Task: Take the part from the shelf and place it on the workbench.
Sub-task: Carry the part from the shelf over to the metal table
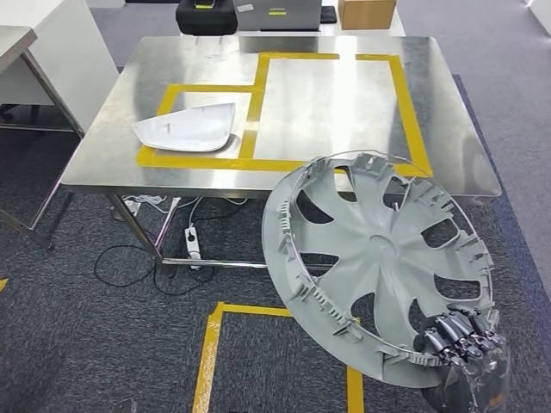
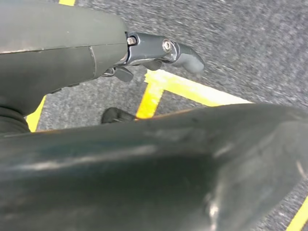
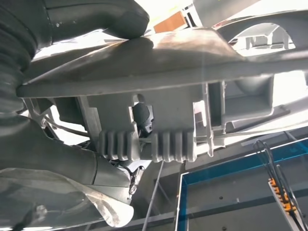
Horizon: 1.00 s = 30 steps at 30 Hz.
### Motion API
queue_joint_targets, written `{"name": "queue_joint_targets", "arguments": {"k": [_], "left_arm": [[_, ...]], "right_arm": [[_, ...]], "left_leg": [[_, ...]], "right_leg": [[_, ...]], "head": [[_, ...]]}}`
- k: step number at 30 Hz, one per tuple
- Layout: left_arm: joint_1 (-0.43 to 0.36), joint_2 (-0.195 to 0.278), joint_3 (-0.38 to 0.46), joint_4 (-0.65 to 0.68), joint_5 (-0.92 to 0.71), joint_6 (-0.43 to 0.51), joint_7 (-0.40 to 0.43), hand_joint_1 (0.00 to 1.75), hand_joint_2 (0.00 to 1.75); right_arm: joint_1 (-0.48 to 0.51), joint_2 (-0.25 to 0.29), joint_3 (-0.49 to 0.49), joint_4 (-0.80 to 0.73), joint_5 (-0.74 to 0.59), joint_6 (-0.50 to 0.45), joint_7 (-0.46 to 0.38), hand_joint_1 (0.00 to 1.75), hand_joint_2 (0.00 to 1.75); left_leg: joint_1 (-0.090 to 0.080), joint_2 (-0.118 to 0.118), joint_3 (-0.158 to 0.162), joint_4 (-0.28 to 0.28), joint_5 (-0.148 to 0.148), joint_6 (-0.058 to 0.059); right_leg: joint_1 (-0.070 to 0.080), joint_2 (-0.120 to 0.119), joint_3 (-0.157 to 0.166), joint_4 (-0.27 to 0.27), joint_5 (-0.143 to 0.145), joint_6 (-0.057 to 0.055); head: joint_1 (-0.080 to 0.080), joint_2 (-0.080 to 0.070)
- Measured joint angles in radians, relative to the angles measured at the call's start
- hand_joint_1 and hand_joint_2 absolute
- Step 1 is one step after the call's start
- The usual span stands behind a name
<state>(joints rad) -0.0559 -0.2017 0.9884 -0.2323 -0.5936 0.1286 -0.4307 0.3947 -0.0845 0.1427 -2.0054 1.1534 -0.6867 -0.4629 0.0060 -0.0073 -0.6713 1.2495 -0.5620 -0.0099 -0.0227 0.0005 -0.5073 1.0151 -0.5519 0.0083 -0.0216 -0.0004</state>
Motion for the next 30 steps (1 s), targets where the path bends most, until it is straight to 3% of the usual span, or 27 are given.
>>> {"name": "queue_joint_targets", "arguments": {"k": [2, 3, 6, 8, 9, 12, 13, 14, 15, 17, 18, 19, 22, 24, 27, 28, 29, 30], "left_arm": [[0.0, 0.001, 0.0, 0.0, 0.0, 0.0, 0.0, 0.0, 0.0], [-0.001, 0.001, 0.001, 0.0, 0.0, 0.0, 0.0, 0.0, 0.0], [-0.001, 0.001, 0.001, 0.0, 0.0, -0.002, 0.0, 0.0, 0.0], [0.0, 0.001, 0.001, 0.0, -0.001, -0.003, 0.0, 0.0, 0.0], [0.0, 0.001, 0.001, 0.0, -0.001, -0.003, 0.0, 0.0, 0.0], [-0.002, 0.0, 0.001, 0.0, -0.003, -0.005, 0.0, 0.0, 0.0], [-0.002, 0.0, 0.001, 0.0, -0.004, -0.006, 0.0, 0.0, 0.0], [-0.001, 0.0, 0.001, 0.0, -0.005, -0.007, 0.0, 0.0, 0.0], [-0.001, -0.001, 0.001, 0.0, -0.007, -0.008, 0.0, 0.0, 0.0], [-0.001, -0.001, 0.001, 0.0, -0.01, -0.011, 0.0, 0.0, 0.0], [-0.003, 0.0, 0.001, 0.0, -0.013, -0.012, 0.0, 0.0, 0.0], [-0.004, 0.0, 0.001, 0.0, -0.016, -0.013, 0.0, 0.0, 0.0], [-0.008, 0.002, 0.0, 0.0, -0.026, -0.017, 0.0, 0.0, 0.0], [-0.013, 0.002, 0.0, 0.0, -0.034, -0.02, -0.001, 0.0, 0.0], [-0.017, 0.003, -0.003, 0.0, -0.051, -0.022, 0.002, 0.0, 0.0], [-0.018, 0.003, -0.005, 0.0, -0.056, -0.022, 0.005, 0.0, 0.0], [-0.018, 0.003, -0.007, 0.0, -0.06, -0.022, 0.008, 0.0, 0.0], [-0.019, 0.004, -0.009, 0.0, -0.063, -0.022, 0.01, 0.0, 0.0]], "right_arm": [[0.0, 0.0, 0.0, 0.0, -0.001, 0.0, 0.0, 1.75, 1.75], [-0.001, 0.0, 0.0, 0.0, -0.002, 0.0, 0.0, 1.75, 1.75], [-0.004, 0.0, 0.0, 0.0, -0.006, -0.001, 0.002, 1.75, 1.75], [-0.006, 0.0, 0.0, 0.001, -0.009, -0.001, 0.002, 1.75, 1.75], [-0.008, 0.0, 0.0, 0.002, -0.012, -0.001, 0.002, 1.75, 1.75], [-0.014, -0.001, 0.001, 0.005, -0.024, -0.001, 0.002, 1.75, 1.75], [-0.015, -0.002, 0.001, 0.007, -0.029, -0.001, 0.002, 1.75, 1.75], [-0.017, -0.004, 0.002, 0.011, -0.035, -0.001, 0.003, 1.75, 1.75], [-0.02, -0.007, 0.002, 0.016, -0.042, -0.001, 0.004, 1.75, 1.75], [-0.032, -0.012, 0.005, 0.026, -0.056, -0.001, 0.005, 1.75, 1.75], [-0.041, -0.014, 0.008, 0.032, -0.063, -0.001, 0.006, 1.75, 1.75], [-0.053, -0.016, 0.011, 0.037, -0.069, -0.001, 0.007, 1.75, 1.75], [-0.094, -0.027, 0.029, 0.058, -0.084, -0.001, 0.015, 1.75, 1.75], [-0.123, -0.033, 0.044, 0.074, -0.097, -0.001, 0.021, 1.75, 1.75], [-0.198, -0.048, 0.083, 0.112, -0.134, -0.001, 0.036, 1.75, 1.75], [-0.228, -0.054, 0.1, 0.128, -0.146, -0.001, 0.043, 1.75, 1.75], [-0.255, -0.06, 0.118, 0.144, -0.156, -0.001, 0.05, 1.75, 1.75], [-0.276, -0.064, 0.132, 0.157, -0.162, -0.001, 0.055, 1.75, 1.75]], "left_leg": [[-0.003, 0.001, 0.038, -0.114, 0.079, 0.008], [-0.005, 0.001, 0.058, -0.159, 0.088, 0.014], [-0.009, 0.001, 0.088, -0.207, 0.065, 0.032], [-0.005, 0.0, 0.106, -0.222, 0.063, 0.043], [-0.003, -0.001, 0.116, -0.229, 0.062, 0.049], [-0.002, -0.001, 0.135, -0.234, 0.046, 0.06], [-0.002, -0.001, 0.144, -0.234, 0.037, 0.06], [-0.002, -0.002, 0.156, -0.234, 0.028, 0.059], [-0.002, -0.004, 0.171, -0.234, 0.017, 0.058], [-0.002, -0.005, 0.2, -0.234, -0.007, 0.051], [-0.003, -0.005, 0.21, -0.233, -0.017, 0.045], [-0.004, -0.005, 0.215, -0.233, -0.027, 0.038], [-0.005, -0.002, 0.228, -0.221, -0.034, 0.02], [-0.004, 0.0, 0.198, -0.153, -0.033, 0.011], [-0.001, 0.0, 0.075, 0.021, -0.094, -0.002], [-0.001, 0.0, 0.04, 0.054, -0.113, -0.003], [-0.001, 0.0, 0.018, 0.058, -0.112, -0.003], [-0.002, 0.0, 0.011, 0.031, -0.086, 0.0]], "right_leg": [[0.001, 0.0, 0.022, -0.002, -0.021, 0.008], [0.002, 0.0, 0.029, -0.005, -0.029, 0.013], [0.003, -0.002, 0.049, -0.014, -0.029, 0.031], [0.003, -0.002, 0.041, 0.013, -0.029, 0.039], [0.002, -0.002, 0.017, 0.051, -0.038, 0.041], [0.002, -0.002, -0.113, 0.226, -0.096, 0.045], [0.002, -0.002, -0.15, 0.259, -0.106, 0.047], [0.002, -0.002, -0.17, 0.257, -0.096, 0.049], [0.001, -0.002, -0.175, 0.225, -0.065, 0.05], [0.001, -0.003, -0.158, 0.112, 0.031, 0.049], [0.002, -0.005, -0.149, 0.07, 0.054, 0.045], [0.003, -0.005, -0.14, 0.047, 0.071, 0.04], [0.004, -0.002, -0.117, 0.04, 0.067, 0.017], [0.001, -0.002, -0.098, 0.033, 0.059, 0.004], [0.0, 0.001, -0.079, 0.028, 0.043, -0.006], [0.0, 0.005, -0.072, 0.028, 0.036, -0.006], [0.001, 0.008, -0.063, 0.028, 0.029, -0.006], [0.002, 0.009, -0.052, 0.028, 0.02, -0.005]], "head": [[0.001, 0.0], [0.0, 0.0], [-0.001, 0.0], [0.001, 0.0], [0.004, 0.0], [0.008, 0.0], [0.008, 0.0], [0.008, 0.0], [0.008, 0.0], [0.008, 0.0], [0.009, 0.0], [0.009, 0.0], [0.008, 0.0], [0.008, 0.0], [0.008, 0.0], [0.007, 0.0], [0.007, 0.0], [0.007, 0.0]]}}
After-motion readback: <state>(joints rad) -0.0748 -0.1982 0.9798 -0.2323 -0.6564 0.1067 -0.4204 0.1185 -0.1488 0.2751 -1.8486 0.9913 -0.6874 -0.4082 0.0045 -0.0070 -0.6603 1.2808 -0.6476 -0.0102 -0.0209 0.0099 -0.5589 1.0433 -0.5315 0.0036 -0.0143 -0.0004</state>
